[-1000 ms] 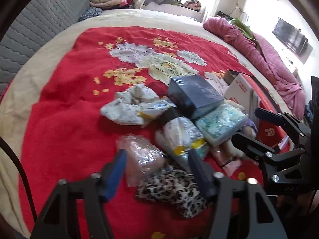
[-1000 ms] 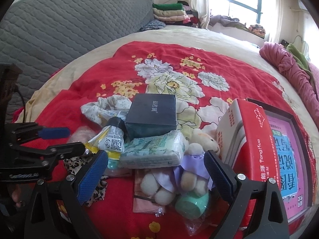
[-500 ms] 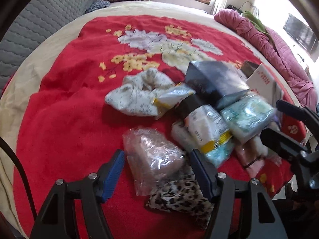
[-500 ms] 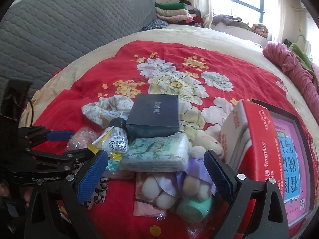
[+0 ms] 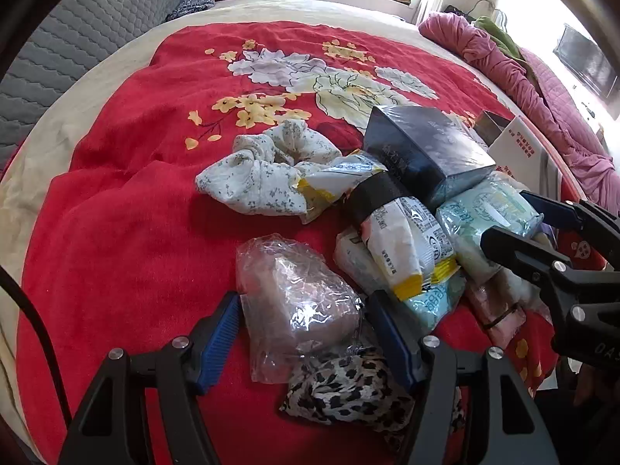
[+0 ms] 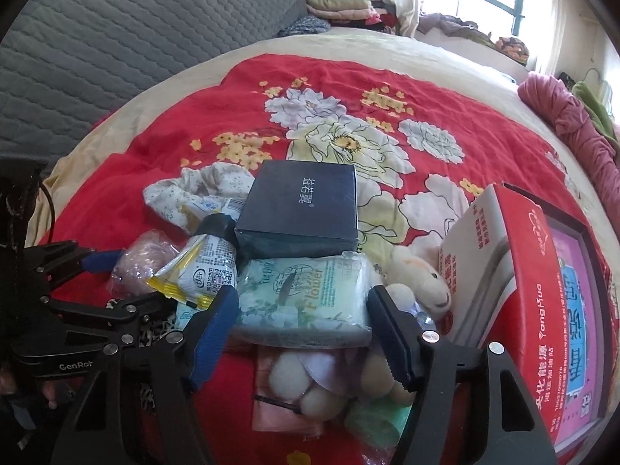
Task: Organize soft objects
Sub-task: 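Move the right gripper toward the green-and-white wet-wipes pack in the pile, then close the right gripper on the wet-wipes pack and lift it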
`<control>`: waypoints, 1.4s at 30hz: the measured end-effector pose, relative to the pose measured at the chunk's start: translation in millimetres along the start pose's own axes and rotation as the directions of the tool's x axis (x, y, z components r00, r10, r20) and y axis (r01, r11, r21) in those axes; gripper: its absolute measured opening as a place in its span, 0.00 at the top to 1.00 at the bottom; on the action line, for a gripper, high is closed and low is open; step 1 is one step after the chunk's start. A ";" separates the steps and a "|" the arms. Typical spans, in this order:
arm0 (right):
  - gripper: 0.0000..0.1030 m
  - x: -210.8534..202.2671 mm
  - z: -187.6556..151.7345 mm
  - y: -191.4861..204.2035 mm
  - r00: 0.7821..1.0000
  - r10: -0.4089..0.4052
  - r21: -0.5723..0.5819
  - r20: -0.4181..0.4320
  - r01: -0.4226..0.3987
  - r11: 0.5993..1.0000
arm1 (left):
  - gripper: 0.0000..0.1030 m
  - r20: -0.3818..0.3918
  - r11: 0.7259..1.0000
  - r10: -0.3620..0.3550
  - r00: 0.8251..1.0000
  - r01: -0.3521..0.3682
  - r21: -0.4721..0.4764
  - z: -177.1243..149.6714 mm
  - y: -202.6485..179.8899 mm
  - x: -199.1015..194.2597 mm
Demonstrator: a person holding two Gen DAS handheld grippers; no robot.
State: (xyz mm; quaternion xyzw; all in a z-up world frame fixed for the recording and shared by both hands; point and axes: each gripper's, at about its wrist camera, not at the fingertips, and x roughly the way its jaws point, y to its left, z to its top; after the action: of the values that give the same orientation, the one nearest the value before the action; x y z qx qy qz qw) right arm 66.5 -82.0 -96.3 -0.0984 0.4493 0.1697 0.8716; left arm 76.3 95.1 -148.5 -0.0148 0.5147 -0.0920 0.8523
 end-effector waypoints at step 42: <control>0.79 -11.0 4.9 -22.0 0.982 0.188 0.097 -0.027 -0.184 0.978 | 0.43 -0.008 1.000 -0.006 1.000 0.006 0.010 2.7 -0.5 -2.1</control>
State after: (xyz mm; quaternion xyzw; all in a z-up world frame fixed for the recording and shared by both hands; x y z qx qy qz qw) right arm 72.7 -103.1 -84.1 -0.0179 0.4798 0.2272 0.8473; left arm 77.6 94.8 -145.3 -0.0117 0.5175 -0.0971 0.8501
